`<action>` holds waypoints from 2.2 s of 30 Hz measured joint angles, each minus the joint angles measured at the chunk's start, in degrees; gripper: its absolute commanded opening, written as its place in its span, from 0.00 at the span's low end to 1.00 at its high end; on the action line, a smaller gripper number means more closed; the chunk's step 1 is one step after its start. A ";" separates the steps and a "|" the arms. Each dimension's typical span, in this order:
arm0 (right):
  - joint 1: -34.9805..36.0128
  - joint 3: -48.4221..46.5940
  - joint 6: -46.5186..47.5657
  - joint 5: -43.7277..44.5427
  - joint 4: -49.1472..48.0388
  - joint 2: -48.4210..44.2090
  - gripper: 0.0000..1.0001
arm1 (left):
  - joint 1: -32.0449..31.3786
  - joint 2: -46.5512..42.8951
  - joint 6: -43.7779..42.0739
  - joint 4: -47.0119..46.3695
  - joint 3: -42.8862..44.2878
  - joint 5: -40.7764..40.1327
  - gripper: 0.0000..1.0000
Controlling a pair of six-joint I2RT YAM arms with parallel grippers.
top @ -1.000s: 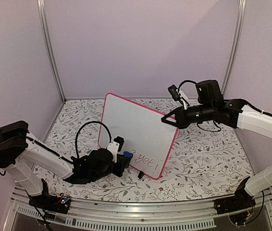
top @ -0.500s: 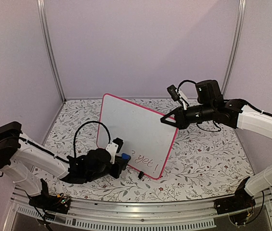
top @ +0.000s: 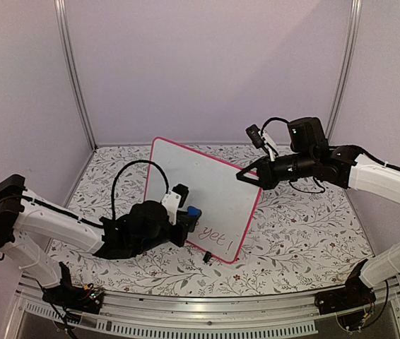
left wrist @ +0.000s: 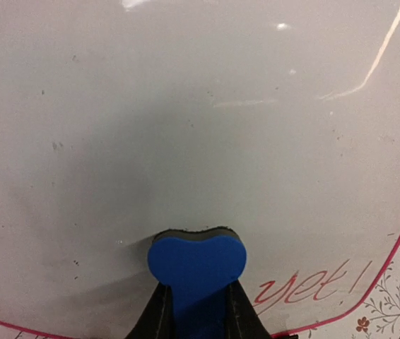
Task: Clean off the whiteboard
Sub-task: Erase the center of the whiteboard.
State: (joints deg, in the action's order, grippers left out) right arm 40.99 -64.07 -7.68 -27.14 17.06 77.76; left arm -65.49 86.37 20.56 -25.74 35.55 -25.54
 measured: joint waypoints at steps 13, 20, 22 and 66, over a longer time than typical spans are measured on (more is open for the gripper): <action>-0.09 0.00 -1.27 0.92 0.24 0.00 0.00 | -0.02 2.54 1.62 -4.79 -2.84 0.79 0.02; -0.09 0.00 -1.27 0.87 0.24 0.00 0.00 | -0.13 3.02 3.28 -4.96 -5.57 1.62 0.02; -0.09 0.00 -1.27 0.90 0.24 0.00 0.00 | -0.31 3.34 3.74 -5.09 -6.14 1.73 0.02; -0.13 0.00 -1.31 0.92 0.28 0.00 0.00 | -2.05 4.07 2.32 -3.72 -1.75 -0.70 0.02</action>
State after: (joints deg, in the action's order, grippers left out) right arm 40.86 -64.07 -8.99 -26.22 17.34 77.76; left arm -67.55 90.43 22.87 -29.45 33.80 -26.24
